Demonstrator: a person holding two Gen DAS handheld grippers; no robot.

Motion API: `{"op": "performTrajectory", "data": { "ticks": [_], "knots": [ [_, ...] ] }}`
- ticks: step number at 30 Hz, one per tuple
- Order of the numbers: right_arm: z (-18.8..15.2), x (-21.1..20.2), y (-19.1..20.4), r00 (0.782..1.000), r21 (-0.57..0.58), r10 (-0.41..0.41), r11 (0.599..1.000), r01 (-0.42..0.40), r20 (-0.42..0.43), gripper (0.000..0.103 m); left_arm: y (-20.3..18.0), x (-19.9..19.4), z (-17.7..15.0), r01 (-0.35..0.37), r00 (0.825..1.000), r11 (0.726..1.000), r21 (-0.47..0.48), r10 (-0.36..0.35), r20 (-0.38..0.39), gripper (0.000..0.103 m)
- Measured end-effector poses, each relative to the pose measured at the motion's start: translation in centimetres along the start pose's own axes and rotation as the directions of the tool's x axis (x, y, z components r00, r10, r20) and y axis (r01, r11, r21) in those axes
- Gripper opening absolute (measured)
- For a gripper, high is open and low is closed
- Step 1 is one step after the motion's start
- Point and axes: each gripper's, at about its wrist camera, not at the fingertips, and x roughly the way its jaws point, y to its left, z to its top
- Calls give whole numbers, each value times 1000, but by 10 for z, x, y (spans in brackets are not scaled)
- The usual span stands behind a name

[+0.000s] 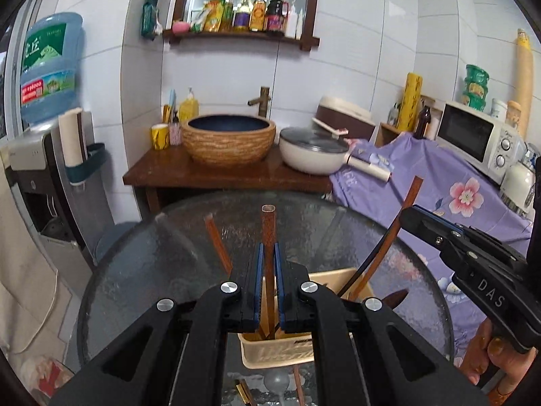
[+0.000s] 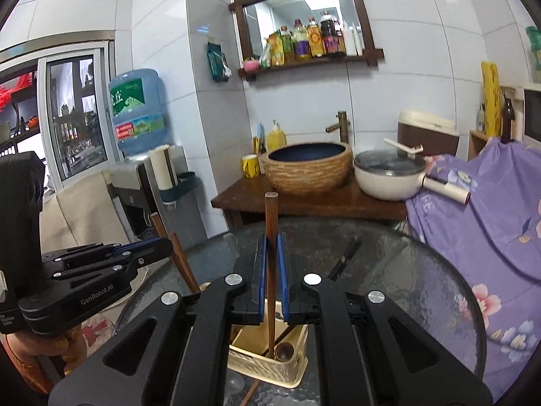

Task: Organize utensils
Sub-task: 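Open both tools to release the chopsticks into the holder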

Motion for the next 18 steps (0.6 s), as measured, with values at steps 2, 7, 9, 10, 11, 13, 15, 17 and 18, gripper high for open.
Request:
{"op": "performTrajectory", "data": {
  "ticks": [2, 7, 9, 10, 11, 13, 15, 17, 18],
  "knots": [
    [-7, 7, -2, 1000, 9, -4, 1000, 5, -18, 7, 2, 6, -5, 2, 1000, 1000, -5, -2, -14, 7],
    [-18, 15, -10, 999, 42, -3, 999, 5, -34, 7, -1, 6, -11, 11, 1000, 1000, 21, -10, -16, 7],
    [-18, 13, -11, 999, 47, 10, 999, -8, -35, 9, -2, 0, -12, -4, 1000, 1000, 30, 4, 6, 8],
    [-18, 11, -11, 999, 48, 9, 999, -7, -32, 14, -3, -5, -12, -10, 1000, 999, 38, 9, 21, 11],
    [-17, 7, -10, 1000, 49, 6, 999, -5, -20, 20, -3, -10, -12, -9, 999, 999, 37, 8, 34, 20],
    [-17, -8, -8, 999, 38, -9, 999, 8, 33, 58, 1, -27, -16, -10, 997, 1000, 28, 8, 77, 39],
    [-17, -22, -3, 997, 4, -34, 999, 34, 73, 60, 3, -45, -22, -40, 991, 999, 28, 36, 126, 58],
    [-20, -36, 2, 995, -25, -40, 999, 42, 93, 62, 5, -58, -30, -73, 985, 997, 30, 67, 158, 69],
    [-23, -43, 4, 994, -30, -38, 999, 41, 103, 68, 8, -66, -37, -90, 981, 996, 26, 84, 172, 78]
  ]
}}
